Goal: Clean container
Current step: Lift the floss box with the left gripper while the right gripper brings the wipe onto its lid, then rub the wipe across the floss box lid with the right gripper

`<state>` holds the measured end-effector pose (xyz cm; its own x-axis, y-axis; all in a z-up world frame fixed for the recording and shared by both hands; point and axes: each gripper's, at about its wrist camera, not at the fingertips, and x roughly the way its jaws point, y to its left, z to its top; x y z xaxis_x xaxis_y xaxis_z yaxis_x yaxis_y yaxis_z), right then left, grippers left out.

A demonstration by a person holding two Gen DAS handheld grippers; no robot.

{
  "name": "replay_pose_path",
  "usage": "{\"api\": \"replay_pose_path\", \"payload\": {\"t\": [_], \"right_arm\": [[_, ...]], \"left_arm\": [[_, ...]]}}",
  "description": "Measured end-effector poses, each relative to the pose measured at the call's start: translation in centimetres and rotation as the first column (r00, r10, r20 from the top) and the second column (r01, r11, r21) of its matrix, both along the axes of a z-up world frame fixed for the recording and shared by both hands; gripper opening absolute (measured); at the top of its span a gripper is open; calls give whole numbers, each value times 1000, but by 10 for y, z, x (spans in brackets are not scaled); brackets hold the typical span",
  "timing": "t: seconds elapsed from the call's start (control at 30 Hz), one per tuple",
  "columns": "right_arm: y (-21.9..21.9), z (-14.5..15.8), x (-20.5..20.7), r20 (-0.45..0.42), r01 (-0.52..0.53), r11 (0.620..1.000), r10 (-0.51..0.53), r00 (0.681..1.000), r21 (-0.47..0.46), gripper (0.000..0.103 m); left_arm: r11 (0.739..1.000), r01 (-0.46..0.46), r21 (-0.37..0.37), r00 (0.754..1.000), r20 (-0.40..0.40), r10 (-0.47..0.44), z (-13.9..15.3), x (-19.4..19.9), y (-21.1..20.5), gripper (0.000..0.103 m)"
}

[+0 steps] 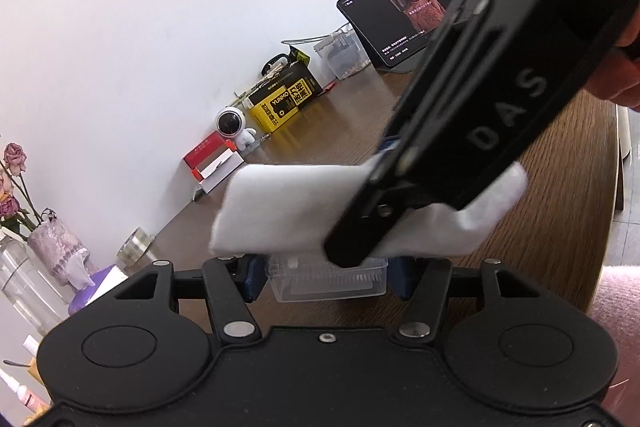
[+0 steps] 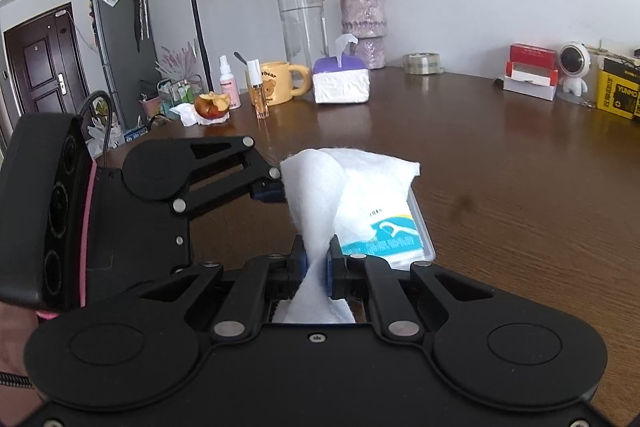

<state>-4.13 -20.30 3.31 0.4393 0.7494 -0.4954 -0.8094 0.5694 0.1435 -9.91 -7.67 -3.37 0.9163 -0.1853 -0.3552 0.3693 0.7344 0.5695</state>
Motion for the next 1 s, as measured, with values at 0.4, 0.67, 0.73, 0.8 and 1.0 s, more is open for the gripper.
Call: {"api": "replay_pose_path", "payload": {"t": [0.4,0.67,0.73,0.8,1.0], "right_arm": [[16,7,15,17,-16,1000,16,1000,23,9],[5,7,47,17,78,997,-78,997,10,9],[2,6,55,21,111,994,-111,994,4,9],[0,4,57,14,127,992,-127,992,9,9],[5,5,39,-24,65,997,-64,998,38,9]], "left_arm": [[1000,3,5,1000,0,-3,1,-1,-1,58],[1000,10,9,1000,6,-10,0,-2,-2,58],[1000,10,9,1000,7,-10,-1,-2,-2,58],[1000,9,6,1000,4,-9,0,-2,-2,58],[1000,8,5,1000,1,-8,-1,-1,-4,58]]}}
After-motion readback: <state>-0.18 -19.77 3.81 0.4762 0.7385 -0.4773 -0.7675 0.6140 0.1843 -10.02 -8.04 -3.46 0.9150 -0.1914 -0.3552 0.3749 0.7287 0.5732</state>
